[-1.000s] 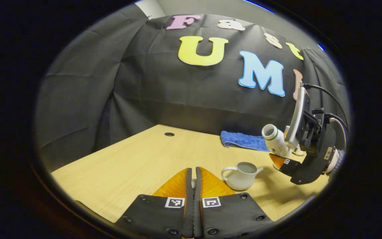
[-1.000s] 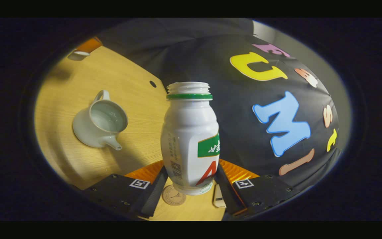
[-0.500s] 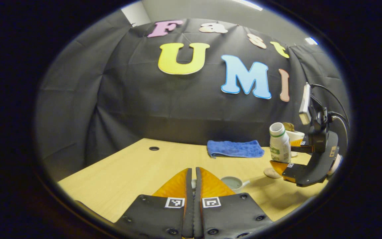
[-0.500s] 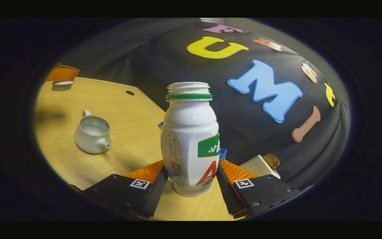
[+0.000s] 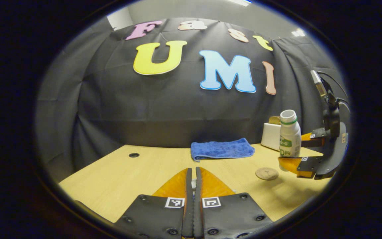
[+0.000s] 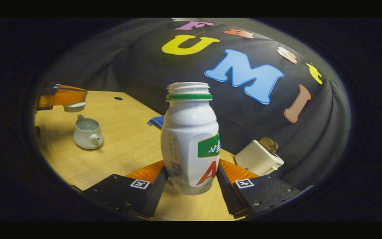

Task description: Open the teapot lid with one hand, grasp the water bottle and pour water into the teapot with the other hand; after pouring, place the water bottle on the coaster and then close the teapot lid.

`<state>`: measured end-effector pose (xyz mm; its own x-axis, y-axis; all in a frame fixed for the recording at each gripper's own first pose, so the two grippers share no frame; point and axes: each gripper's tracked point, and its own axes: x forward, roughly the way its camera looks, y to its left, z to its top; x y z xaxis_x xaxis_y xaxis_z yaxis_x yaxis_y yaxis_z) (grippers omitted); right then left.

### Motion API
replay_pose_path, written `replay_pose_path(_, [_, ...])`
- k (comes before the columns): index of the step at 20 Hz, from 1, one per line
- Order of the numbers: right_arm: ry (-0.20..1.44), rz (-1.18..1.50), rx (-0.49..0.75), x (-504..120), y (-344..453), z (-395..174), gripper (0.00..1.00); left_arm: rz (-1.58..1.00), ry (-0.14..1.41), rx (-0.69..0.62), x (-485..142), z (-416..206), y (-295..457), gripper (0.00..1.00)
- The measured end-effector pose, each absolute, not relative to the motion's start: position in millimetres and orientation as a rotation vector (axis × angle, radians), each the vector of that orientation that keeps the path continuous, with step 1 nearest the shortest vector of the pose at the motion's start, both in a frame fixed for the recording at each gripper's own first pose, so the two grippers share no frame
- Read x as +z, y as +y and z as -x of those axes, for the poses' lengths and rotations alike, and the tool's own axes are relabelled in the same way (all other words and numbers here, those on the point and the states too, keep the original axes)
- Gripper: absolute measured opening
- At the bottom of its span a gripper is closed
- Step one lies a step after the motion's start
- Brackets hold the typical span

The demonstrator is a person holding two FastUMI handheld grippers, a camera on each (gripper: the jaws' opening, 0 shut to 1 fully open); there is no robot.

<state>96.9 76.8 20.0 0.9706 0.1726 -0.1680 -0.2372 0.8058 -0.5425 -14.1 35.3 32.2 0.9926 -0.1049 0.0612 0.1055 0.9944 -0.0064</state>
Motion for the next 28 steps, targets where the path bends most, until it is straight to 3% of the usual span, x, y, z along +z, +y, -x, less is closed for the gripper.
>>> replay_pose_path(1, [0.111, 0.588, 0.222, 19, 73, -96, 0.78, 0.006, -0.056, -0.113, 30, 11, 30, 0.0])
replay_pose_path(2, [0.109, 0.582, 0.224, 19, 71, -96, 0.78, 0.004, -0.052, -0.121, 28, 8, 25, 0.1])
replay_pose_path(3, [0.109, 0.58, 0.22, 19, 67, -96, 0.78, 0.001, -0.05, -0.127, 27, 5, 19, 0.05])
replay_pose_path(24, [0.109, 0.535, 0.235, 11, 50, -104, 0.78, -0.036, 0.015, -0.112, -4, -17, 4, 0.05])
replay_pose_path(28, [0.114, 0.535, 0.236, 7, 50, -106, 0.78, -0.031, 0.016, -0.111, -8, -18, 4, 0.12])
